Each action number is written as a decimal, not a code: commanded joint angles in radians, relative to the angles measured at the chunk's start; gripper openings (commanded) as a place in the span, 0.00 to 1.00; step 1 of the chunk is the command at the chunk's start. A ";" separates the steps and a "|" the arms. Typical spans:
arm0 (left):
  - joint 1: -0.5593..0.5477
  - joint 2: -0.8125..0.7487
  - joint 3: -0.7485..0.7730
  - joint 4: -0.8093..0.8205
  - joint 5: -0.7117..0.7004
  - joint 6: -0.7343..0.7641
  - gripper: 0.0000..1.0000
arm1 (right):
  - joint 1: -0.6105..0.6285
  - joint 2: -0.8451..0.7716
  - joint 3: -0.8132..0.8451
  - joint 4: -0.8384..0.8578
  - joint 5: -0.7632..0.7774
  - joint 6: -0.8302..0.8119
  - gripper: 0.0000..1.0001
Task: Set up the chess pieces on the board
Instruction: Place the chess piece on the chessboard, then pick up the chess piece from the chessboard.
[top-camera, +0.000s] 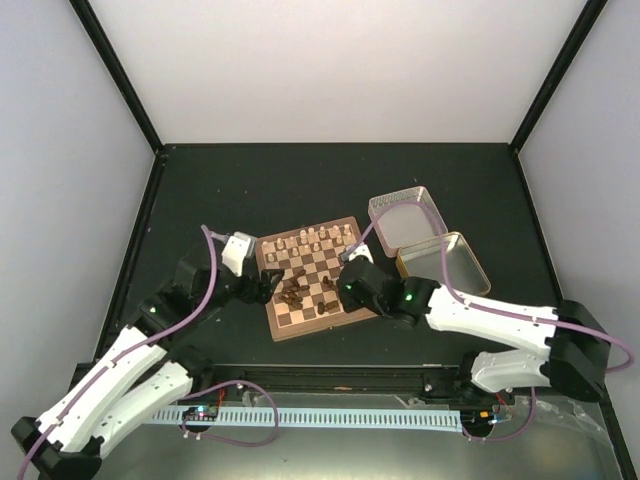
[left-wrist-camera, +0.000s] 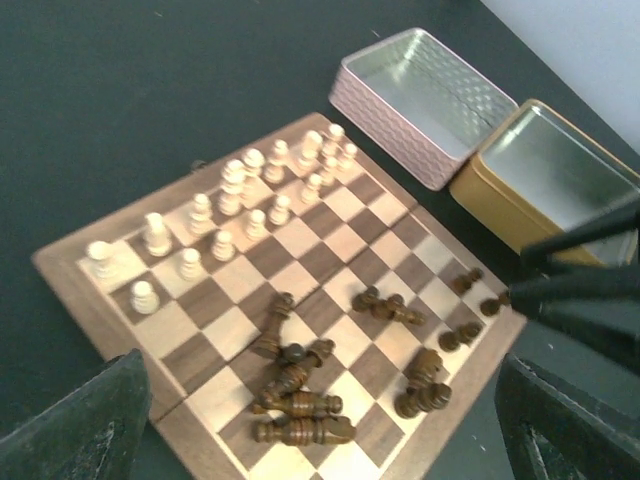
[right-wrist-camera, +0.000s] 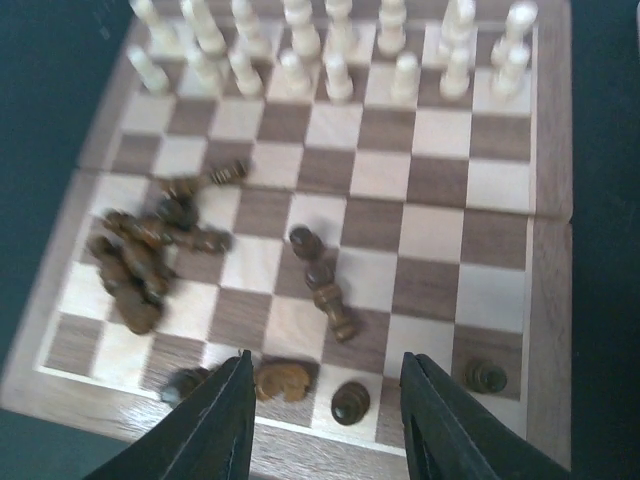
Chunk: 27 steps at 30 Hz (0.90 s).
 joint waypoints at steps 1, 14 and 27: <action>-0.007 0.069 0.053 0.038 0.178 0.048 0.93 | -0.033 -0.078 0.034 -0.033 0.022 0.058 0.41; -0.313 0.645 0.439 -0.262 0.040 0.143 0.59 | -0.275 -0.366 -0.179 -0.064 -0.048 0.290 0.37; -0.421 1.119 0.742 -0.495 -0.020 0.191 0.41 | -0.292 -0.567 -0.266 -0.117 0.053 0.355 0.34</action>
